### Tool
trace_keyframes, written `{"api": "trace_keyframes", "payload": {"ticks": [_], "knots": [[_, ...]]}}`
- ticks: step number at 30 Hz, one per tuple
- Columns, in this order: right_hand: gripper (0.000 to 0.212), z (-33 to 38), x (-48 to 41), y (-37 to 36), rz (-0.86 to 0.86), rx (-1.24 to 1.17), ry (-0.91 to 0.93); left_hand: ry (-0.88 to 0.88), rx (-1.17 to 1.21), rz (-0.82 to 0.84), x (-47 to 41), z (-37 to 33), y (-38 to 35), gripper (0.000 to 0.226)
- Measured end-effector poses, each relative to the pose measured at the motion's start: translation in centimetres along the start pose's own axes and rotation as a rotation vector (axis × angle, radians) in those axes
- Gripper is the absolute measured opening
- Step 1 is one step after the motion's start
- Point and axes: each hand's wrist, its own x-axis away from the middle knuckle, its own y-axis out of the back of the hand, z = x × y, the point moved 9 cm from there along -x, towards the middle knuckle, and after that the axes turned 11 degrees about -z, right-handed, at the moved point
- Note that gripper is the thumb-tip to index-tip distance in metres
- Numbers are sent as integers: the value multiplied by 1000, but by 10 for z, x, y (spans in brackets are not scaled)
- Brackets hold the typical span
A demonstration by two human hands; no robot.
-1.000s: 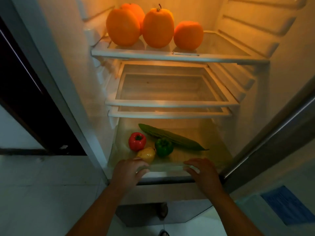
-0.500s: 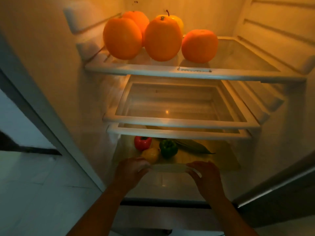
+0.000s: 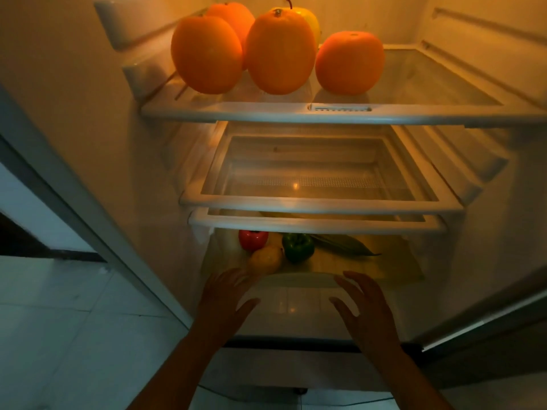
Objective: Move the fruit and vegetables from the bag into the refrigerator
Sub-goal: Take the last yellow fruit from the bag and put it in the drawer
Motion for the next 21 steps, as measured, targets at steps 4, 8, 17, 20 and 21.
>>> {"api": "trace_keyframes", "payload": {"ticks": [4,8,17,20,21], "knots": [[52,4,8,-2,25,48,21,-40,-35,13,10,-8,-5,52],[53,3,11,-6,57,107,5,-61,-44,25,14,-9,-4,60],[54,2,6,-11,73,139,24,-40,-59,69,9,-8,-14,86],[55,-1,0,-16,89,142,35,-51,-70,67,-1,-9,-13,92],[55,-3,-3,-18,94,145,40,-51,-80,68,-5,-9,-14,95]]}}
